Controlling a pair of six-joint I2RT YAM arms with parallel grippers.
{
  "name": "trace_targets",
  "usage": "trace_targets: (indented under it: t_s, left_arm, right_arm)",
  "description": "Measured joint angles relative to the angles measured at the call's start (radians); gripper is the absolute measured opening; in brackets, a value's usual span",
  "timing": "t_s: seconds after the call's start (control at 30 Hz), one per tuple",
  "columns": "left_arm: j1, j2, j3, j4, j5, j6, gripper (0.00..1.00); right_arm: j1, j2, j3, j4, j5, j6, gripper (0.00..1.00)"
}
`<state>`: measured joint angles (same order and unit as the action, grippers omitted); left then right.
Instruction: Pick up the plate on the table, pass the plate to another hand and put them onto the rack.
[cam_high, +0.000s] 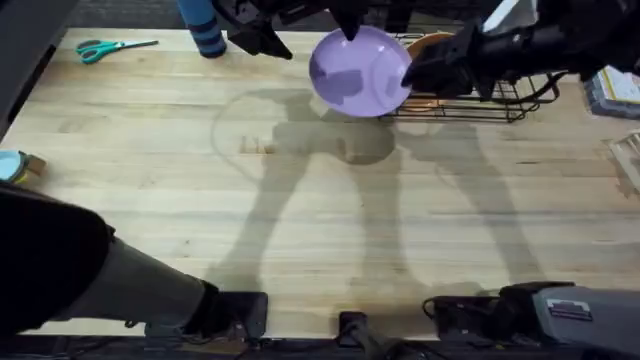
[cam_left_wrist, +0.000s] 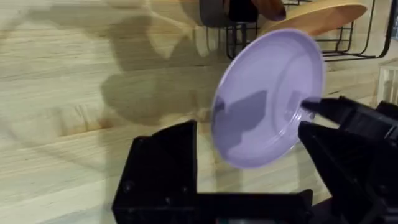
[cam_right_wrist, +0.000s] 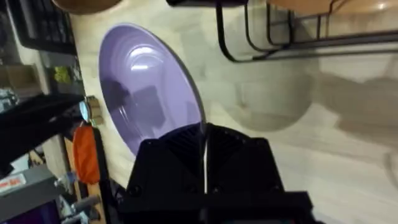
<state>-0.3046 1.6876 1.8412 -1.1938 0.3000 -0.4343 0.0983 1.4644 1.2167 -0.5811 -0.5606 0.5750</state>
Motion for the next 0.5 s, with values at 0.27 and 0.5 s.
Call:
trace_targets:
  t_s: [0.27, 0.5]
  left_arm:
    - [0.000, 0.000, 0.000, 0.000, 0.000, 0.000, 0.995]
    - [0.000, 0.000, 0.000, 0.000, 0.000, 0.000, 0.995]
  right_arm:
    - [-0.097, -0.018, 0.000, 0.005, 0.015, -0.057, 0.030]
    - [-0.196, -0.131, 0.000, 0.006, 0.018, -0.156, 0.031]
